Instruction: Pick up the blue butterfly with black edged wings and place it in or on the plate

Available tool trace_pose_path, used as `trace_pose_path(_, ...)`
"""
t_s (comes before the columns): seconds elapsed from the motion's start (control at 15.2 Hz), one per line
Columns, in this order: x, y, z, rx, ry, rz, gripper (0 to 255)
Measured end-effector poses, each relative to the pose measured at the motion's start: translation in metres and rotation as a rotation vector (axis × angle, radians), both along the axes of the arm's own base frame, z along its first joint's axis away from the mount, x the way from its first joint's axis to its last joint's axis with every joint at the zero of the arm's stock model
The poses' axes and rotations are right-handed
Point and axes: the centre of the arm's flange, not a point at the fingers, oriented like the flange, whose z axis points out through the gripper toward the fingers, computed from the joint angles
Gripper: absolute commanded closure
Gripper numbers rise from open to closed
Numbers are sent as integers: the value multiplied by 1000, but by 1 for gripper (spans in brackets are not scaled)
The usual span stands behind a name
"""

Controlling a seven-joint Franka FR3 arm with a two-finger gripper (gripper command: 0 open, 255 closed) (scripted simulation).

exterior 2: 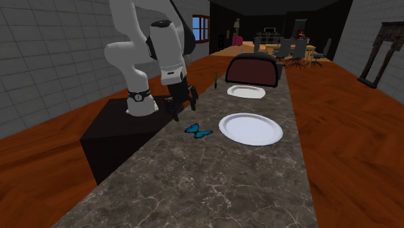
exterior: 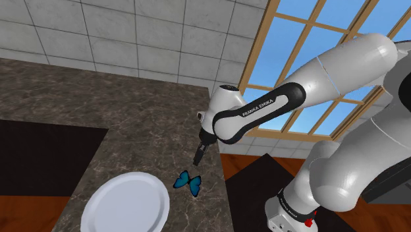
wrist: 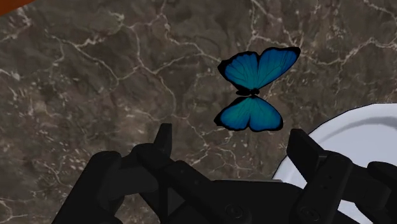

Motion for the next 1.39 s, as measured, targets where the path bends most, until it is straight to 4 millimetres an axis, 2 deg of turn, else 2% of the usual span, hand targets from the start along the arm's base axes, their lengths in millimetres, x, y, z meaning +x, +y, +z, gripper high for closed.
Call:
trace_pose_path(0.46,0,10,-38,3,-1,12,0)
trace_pose_path(0.92,-1,11,-45,3,-1,11,0)
trace_pose_path(0.99,-1,11,-45,3,-1,11,255)
trace_pose_path(1.39,-1,11,-45,3,-1,11,255)
